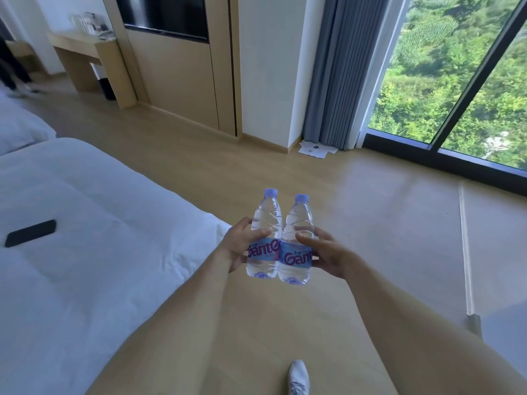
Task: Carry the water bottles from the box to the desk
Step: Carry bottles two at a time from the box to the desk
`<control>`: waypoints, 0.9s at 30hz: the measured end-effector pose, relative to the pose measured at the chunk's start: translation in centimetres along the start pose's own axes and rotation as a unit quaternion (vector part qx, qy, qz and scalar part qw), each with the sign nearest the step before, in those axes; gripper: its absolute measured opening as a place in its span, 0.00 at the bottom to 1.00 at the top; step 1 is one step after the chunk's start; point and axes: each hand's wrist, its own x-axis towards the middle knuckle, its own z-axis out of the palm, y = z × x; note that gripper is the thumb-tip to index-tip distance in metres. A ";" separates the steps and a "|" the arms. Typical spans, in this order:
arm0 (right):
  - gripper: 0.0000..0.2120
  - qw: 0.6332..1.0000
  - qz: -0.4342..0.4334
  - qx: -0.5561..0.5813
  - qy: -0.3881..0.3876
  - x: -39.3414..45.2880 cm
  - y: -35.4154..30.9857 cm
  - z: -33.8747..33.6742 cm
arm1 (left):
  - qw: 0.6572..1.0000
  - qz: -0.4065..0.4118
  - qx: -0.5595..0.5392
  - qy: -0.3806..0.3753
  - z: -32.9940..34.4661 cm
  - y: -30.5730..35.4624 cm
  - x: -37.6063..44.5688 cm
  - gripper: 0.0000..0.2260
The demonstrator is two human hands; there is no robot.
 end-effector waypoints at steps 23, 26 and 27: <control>0.30 0.993 -0.087 -0.049 -0.062 26.9 -23.4 -11.9 | 0.993 0.083 -0.009 0.085 2.9 18.8 27.5 0.26; 0.26 0.992 -0.094 -0.060 -0.059 32.2 -25.4 -11.2 | 0.993 0.088 -0.003 0.082 0.2 20.7 32.0 0.28; 0.24 0.992 -0.094 -0.066 -0.056 34.1 -26.1 -10.9 | 0.993 0.089 -0.001 0.078 -0.8 21.4 33.7 0.29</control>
